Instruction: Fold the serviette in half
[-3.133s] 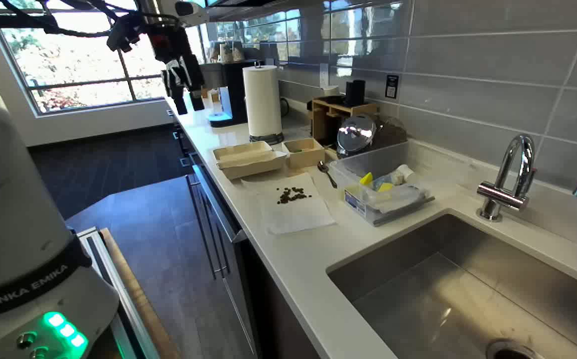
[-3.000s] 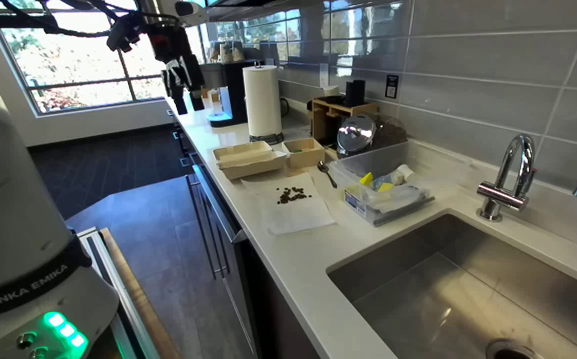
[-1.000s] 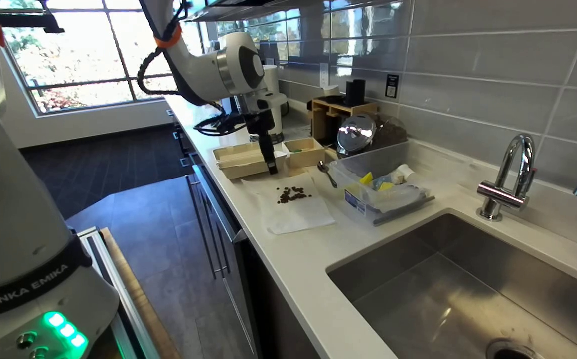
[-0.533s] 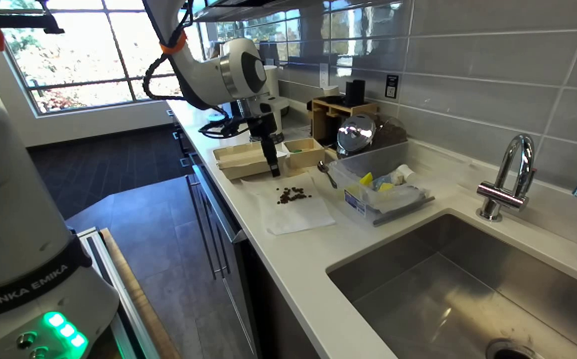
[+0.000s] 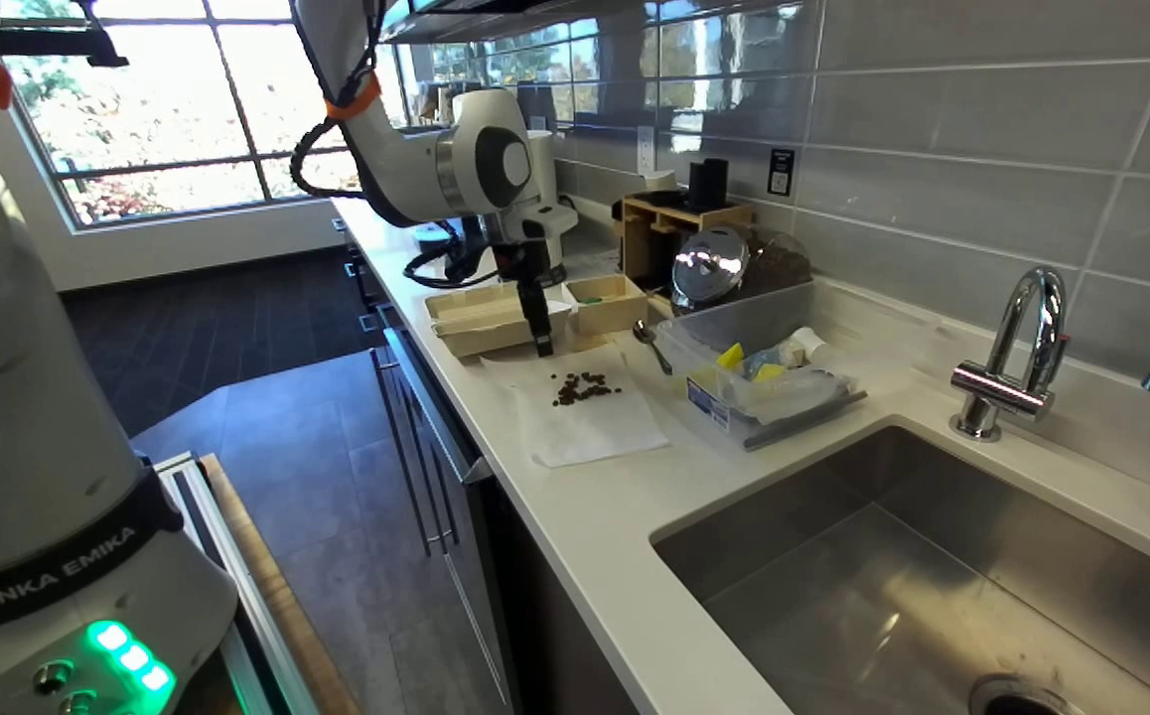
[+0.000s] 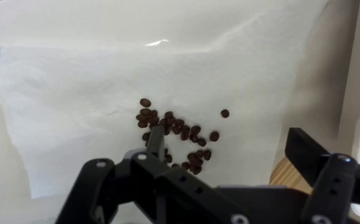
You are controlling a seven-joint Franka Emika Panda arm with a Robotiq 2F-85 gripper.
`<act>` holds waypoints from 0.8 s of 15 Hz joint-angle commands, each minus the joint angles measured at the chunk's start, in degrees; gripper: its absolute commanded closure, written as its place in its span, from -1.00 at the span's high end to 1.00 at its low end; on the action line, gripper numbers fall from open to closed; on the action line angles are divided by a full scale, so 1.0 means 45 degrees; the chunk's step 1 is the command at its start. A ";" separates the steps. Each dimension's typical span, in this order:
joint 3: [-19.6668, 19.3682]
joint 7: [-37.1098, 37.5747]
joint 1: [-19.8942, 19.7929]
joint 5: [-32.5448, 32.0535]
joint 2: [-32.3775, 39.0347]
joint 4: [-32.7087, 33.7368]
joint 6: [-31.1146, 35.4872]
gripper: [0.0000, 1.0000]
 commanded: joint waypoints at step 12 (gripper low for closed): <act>-0.1082 -0.5354 0.1362 0.4985 0.1628 0.0603 0.1798 1.00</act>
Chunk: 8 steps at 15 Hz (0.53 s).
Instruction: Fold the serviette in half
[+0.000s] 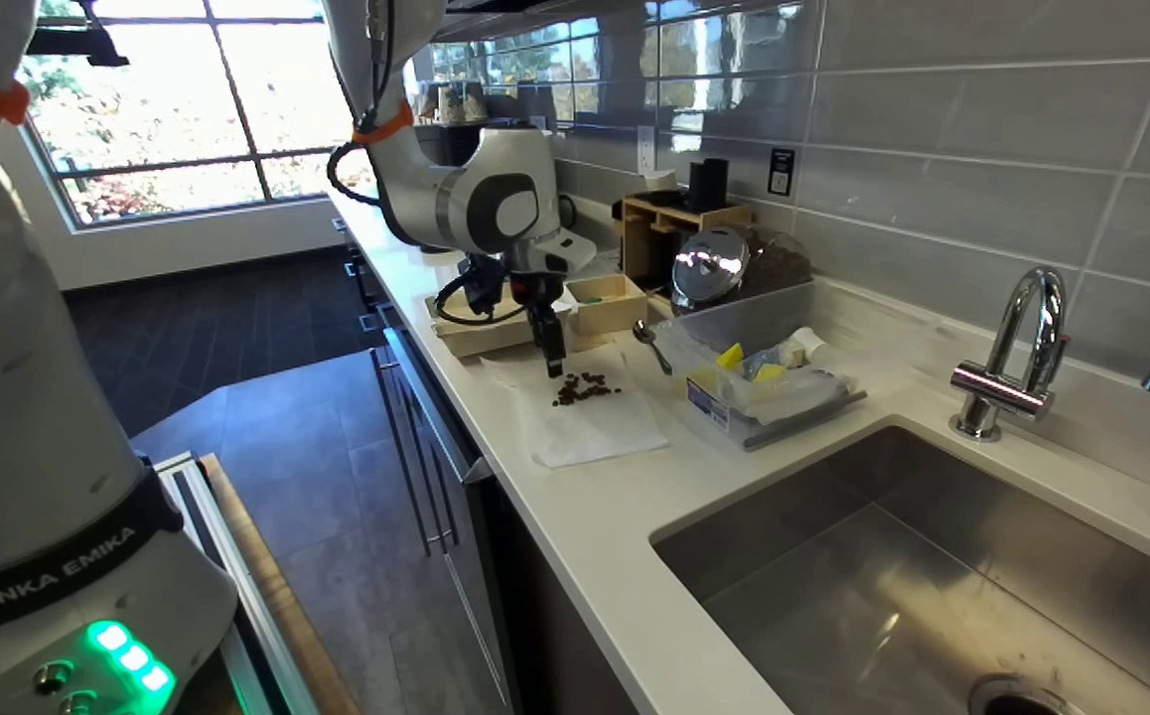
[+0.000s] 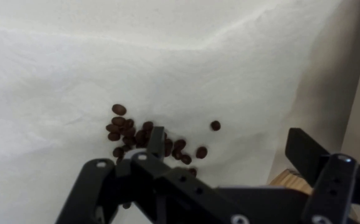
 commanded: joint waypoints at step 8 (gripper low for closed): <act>-0.1335 -0.0085 0.1863 0.0624 0.0821 0.0936 -0.0301 1.00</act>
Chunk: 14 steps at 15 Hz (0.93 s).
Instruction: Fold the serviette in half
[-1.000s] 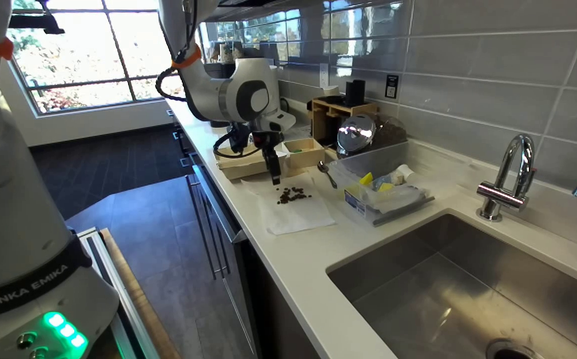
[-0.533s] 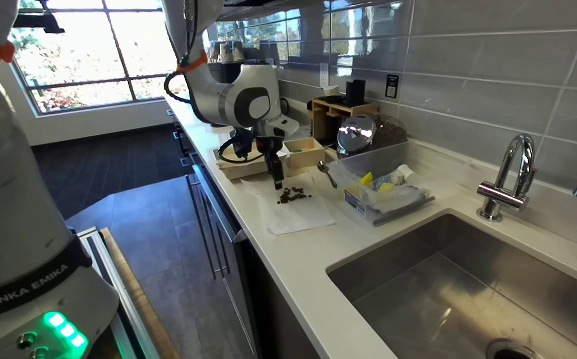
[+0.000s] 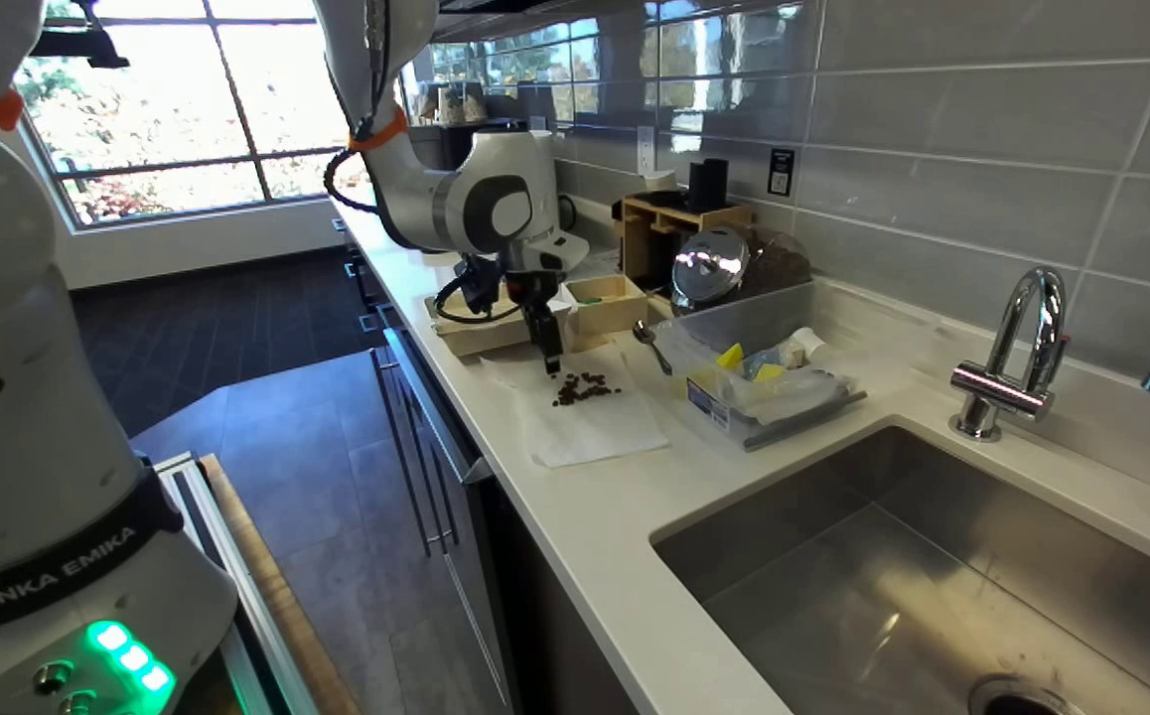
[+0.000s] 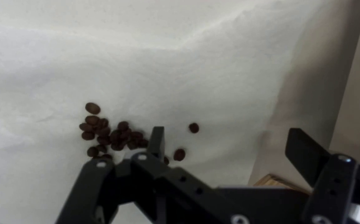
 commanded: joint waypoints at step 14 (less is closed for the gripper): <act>-0.0812 0.0106 0.0807 0.0913 0.0691 0.0918 -0.0376 1.00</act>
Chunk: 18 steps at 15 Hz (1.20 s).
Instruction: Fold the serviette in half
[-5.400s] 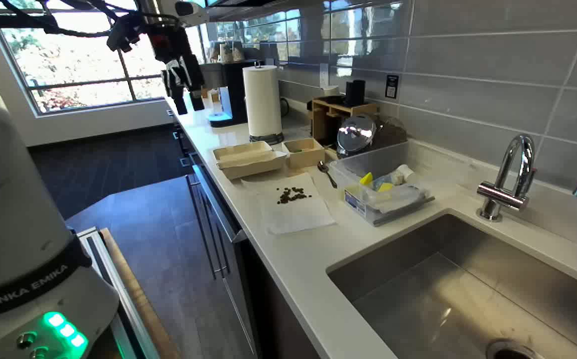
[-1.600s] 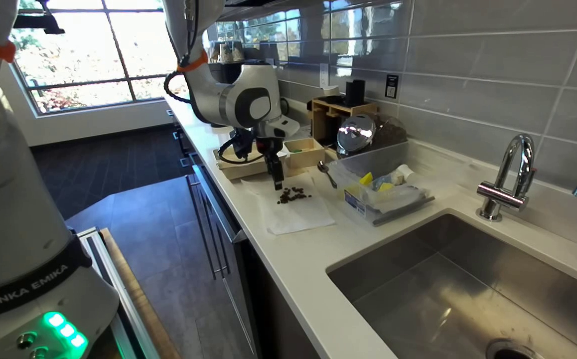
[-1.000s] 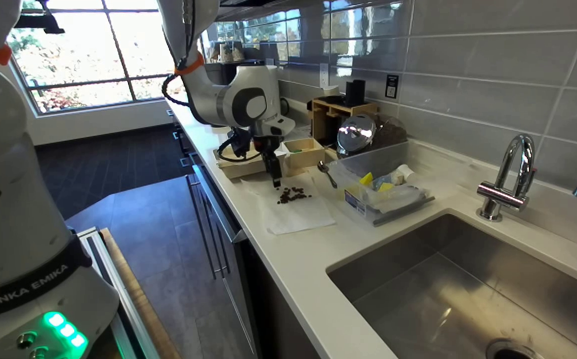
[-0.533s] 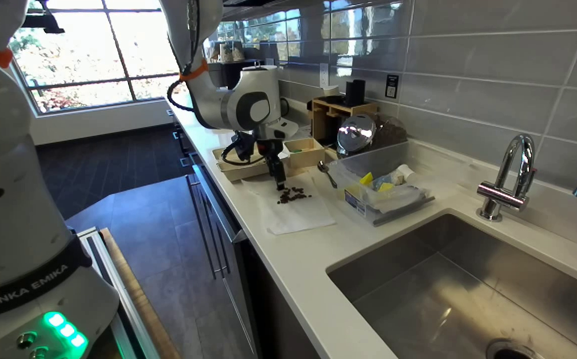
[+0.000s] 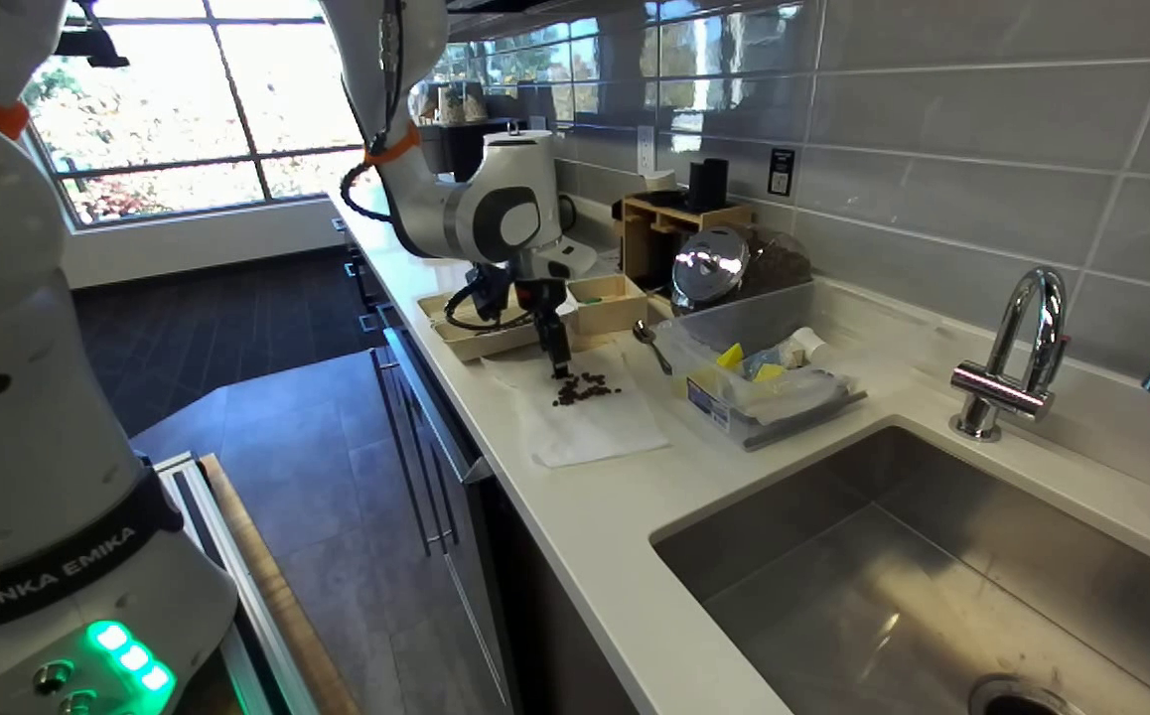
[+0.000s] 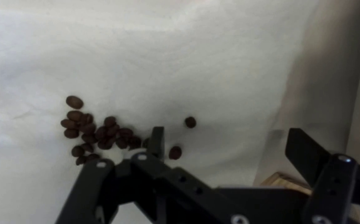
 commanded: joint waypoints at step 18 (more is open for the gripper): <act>-0.0941 0.0533 0.1324 -0.0227 0.0462 0.0984 -0.1797 1.00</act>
